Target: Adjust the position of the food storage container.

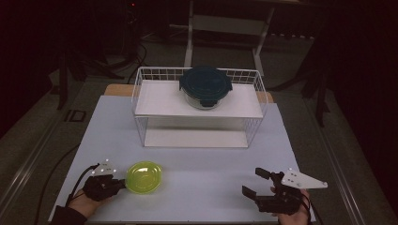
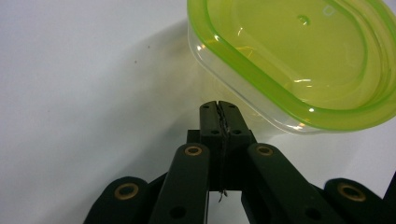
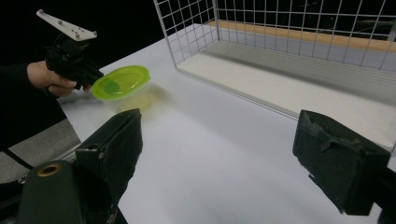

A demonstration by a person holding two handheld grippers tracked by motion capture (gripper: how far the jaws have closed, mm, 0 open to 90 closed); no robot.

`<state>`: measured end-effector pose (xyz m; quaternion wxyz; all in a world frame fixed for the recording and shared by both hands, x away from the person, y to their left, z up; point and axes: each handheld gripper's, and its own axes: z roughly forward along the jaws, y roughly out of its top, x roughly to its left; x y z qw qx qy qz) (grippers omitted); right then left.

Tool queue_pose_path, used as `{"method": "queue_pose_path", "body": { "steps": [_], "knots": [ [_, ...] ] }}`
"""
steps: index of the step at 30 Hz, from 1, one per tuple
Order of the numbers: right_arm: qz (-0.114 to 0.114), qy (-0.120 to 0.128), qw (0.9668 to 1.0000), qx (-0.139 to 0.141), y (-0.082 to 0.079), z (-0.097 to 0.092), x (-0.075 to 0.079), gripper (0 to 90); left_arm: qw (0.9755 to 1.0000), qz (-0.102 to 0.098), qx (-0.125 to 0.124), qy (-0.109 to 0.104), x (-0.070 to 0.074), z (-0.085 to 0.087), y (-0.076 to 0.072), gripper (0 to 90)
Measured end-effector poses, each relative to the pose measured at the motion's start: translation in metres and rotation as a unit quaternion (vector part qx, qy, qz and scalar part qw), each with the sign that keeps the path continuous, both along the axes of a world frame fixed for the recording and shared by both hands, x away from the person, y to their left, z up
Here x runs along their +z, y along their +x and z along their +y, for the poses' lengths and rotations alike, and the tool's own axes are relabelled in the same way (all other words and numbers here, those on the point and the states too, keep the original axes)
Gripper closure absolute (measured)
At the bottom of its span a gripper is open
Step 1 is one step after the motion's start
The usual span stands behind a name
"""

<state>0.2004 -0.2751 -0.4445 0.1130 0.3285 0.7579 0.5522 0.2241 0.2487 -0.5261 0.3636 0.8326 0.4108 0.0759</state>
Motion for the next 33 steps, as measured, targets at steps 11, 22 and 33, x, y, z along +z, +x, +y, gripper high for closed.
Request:
{"method": "queue_pose_path", "body": {
  "steps": [11, 22, 33],
  "knots": [
    [0.002, 0.003, 1.0, 0.001, 0.0, 0.0, 0.001, 15.5, 1.0, 0.005, 0.0, -0.005, 0.003, -0.001, 0.004, 89.0],
    [0.003, 0.004, 1.0, 0.001, 0.0, 0.0, 0.001, 15.5, 0.9996, 0.007, -0.028, -0.004, 0.003, -0.029, 0.018, 89.0],
    [0.002, 0.004, 1.0, 0.002, 0.0, 0.0, 0.0, 15.5, 0.998, 0.015, -0.062, -0.004, 0.0, -0.061, 0.026, 89.0]
  ]
}}
